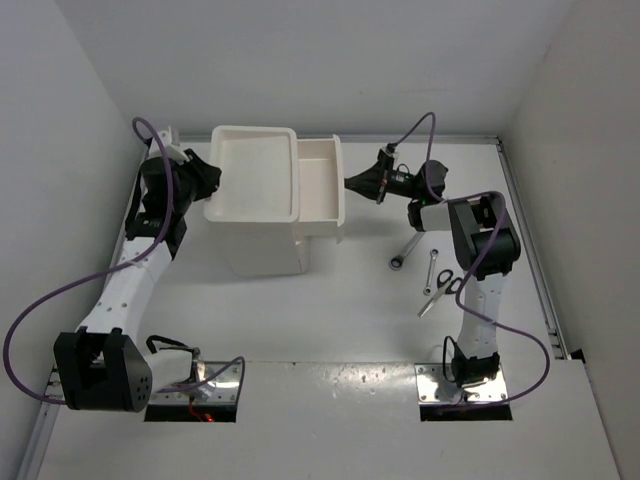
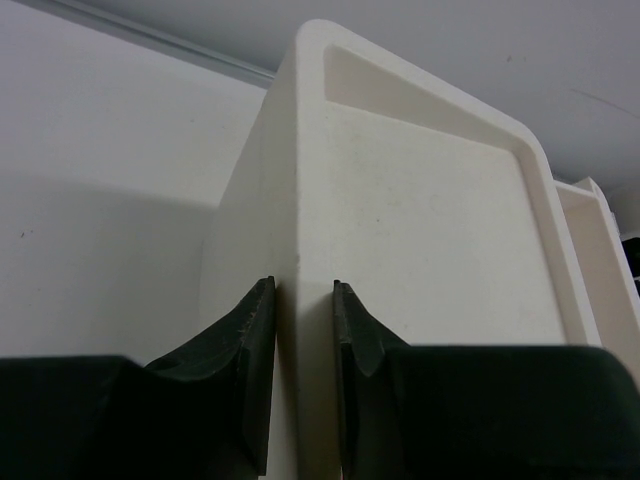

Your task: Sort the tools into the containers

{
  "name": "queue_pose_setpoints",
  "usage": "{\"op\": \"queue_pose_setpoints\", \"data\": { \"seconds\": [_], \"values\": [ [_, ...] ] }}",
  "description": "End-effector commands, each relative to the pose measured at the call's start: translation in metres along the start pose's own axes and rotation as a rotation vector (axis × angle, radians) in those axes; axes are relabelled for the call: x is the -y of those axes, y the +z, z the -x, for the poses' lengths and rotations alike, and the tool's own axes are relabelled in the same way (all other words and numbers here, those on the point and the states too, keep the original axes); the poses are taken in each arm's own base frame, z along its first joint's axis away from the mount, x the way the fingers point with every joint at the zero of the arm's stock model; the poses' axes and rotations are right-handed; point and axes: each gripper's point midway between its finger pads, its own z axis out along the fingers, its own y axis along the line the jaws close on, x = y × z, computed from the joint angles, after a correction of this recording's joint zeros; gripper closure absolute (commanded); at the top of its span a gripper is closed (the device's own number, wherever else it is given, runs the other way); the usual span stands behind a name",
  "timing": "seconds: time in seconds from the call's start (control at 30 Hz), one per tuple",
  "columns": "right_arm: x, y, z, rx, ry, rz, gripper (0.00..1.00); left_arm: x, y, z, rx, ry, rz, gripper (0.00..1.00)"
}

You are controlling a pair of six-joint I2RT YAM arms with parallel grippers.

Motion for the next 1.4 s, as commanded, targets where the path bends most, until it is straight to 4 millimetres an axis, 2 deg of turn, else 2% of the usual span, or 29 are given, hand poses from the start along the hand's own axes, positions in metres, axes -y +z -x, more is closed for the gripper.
{"op": "queue_pose_setpoints", "data": {
  "seconds": [0.0, 0.2, 0.33, 0.37, 0.4, 0.43, 0.5, 0.53, 0.6, 0.63, 0.7, 0.77, 0.8, 0.83, 0.87, 0.9, 0.93, 0.97, 1.0, 1.03, 1.13, 1.17, 1.2, 1.23, 1.27, 1.33, 1.37],
  "values": [
    [-0.048, -0.03, -0.028, -0.072, -0.305, 0.138, 1.0, -0.082, -0.025, -0.095, -0.317, -0.048, 0.314, 1.0],
    [-0.029, -0.05, -0.023, -0.047, -0.259, 0.096, 1.0, -0.082, -0.024, -0.091, -0.305, -0.046, 0.318, 1.0],
    [-0.021, -0.055, -0.022, -0.049, -0.252, 0.08, 0.99, -0.081, -0.023, -0.089, -0.296, -0.045, 0.314, 1.0],
    [-0.022, -0.058, -0.019, -0.039, -0.254, 0.08, 0.96, -0.081, -0.023, -0.089, -0.296, -0.045, 0.314, 1.0],
    [-0.018, -0.058, -0.018, -0.037, -0.244, 0.076, 0.8, -0.081, -0.023, -0.089, -0.296, -0.045, 0.314, 0.97],
    [-0.017, -0.062, -0.016, -0.037, -0.255, 0.07, 0.73, -0.081, -0.022, -0.092, -0.31, -0.039, 0.308, 0.86],
    [-0.016, -0.065, -0.015, -0.036, -0.257, 0.064, 0.68, -0.08, -0.022, -0.093, -0.314, -0.04, 0.3, 0.71],
    [-0.017, -0.064, -0.013, -0.035, -0.278, 0.065, 0.64, -0.079, -0.02, -0.091, -0.304, -0.04, 0.295, 0.57],
    [-0.018, -0.068, -0.011, -0.033, -0.284, 0.054, 0.62, -0.077, -0.02, -0.091, -0.311, -0.033, 0.283, 0.46],
    [-0.015, -0.068, -0.012, -0.042, -0.28, 0.045, 0.6, -0.075, -0.019, -0.09, -0.305, -0.034, 0.27, 0.32],
    [-0.025, -0.072, -0.012, -0.042, -0.343, 0.04, 0.6, -0.072, -0.018, -0.087, -0.302, -0.025, 0.255, 0.25],
    [-0.024, -0.075, -0.01, -0.05, -0.38, 0.01, 0.59, -0.068, -0.016, -0.082, -0.291, -0.017, 0.238, 0.13],
    [-0.026, -0.078, -0.008, -0.046, -0.401, -0.002, 0.59, -0.066, -0.016, -0.083, -0.296, 0.005, 0.227, 0.13],
    [-0.031, -0.08, -0.004, -0.029, -0.351, -0.031, 0.59, -0.062, -0.015, -0.073, -0.276, 0.021, 0.215, 0.12],
    [-0.028, -0.08, -0.003, -0.028, -0.447, -0.048, 0.59, -0.052, -0.015, -0.07, -0.266, 0.043, 0.195, 0.1],
    [-0.027, -0.085, 0.001, -0.015, -0.472, -0.073, 0.59, -0.047, -0.014, -0.066, -0.26, 0.062, 0.181, 0.1],
    [-0.015, -0.09, 0.005, 0.002, -0.29, -0.155, 0.59, -0.041, -0.016, -0.053, -0.23, 0.074, 0.166, 0.09],
    [-0.009, -0.094, 0.013, 0.018, -0.581, -0.238, 0.59, -0.034, -0.014, -0.048, -0.214, 0.095, 0.145, 0.07],
    [-0.029, -0.094, 0.028, 0.028, -0.679, -0.326, 0.59, -0.026, -0.015, -0.042, -0.199, 0.11, 0.124, 0.07],
    [-0.005, -0.102, 0.01, -0.01, -0.549, -0.482, 0.59, -0.021, -0.015, -0.028, -0.172, 0.137, 0.11, 0.07],
    [-0.021, -0.107, 0.007, 0.006, -0.689, -0.568, 0.56, 0.0, -0.016, -0.013, -0.148, 0.185, 0.04, 0.06],
    [-0.021, -0.114, 0.013, 0.052, -0.723, -0.642, 0.44, 0.01, -0.017, 0.001, -0.121, 0.214, 0.001, 0.06],
    [-0.03, -0.121, 0.008, 0.07, -0.786, -0.685, 0.39, 0.017, -0.019, 0.004, -0.121, 0.23, -0.013, 0.06],
    [-0.029, -0.133, 0.012, 0.111, -0.818, -0.772, 0.34, 0.023, -0.02, 0.01, -0.108, 0.242, -0.033, 0.06],
    [-0.025, -0.139, 0.008, 0.121, -0.838, -0.802, 0.28, 0.033, -0.026, 0.024, -0.081, 0.273, -0.054, 0.05],
    [-0.034, -0.149, 0.004, 0.177, -0.893, -0.825, 0.24, 0.04, -0.029, 0.032, -0.069, 0.287, -0.068, 0.02],
    [-0.045, -0.157, -0.001, 0.226, -0.923, -0.815, 0.24, 0.044, -0.034, 0.044, -0.034, 0.314, -0.068, 0.02]
  ]
}}
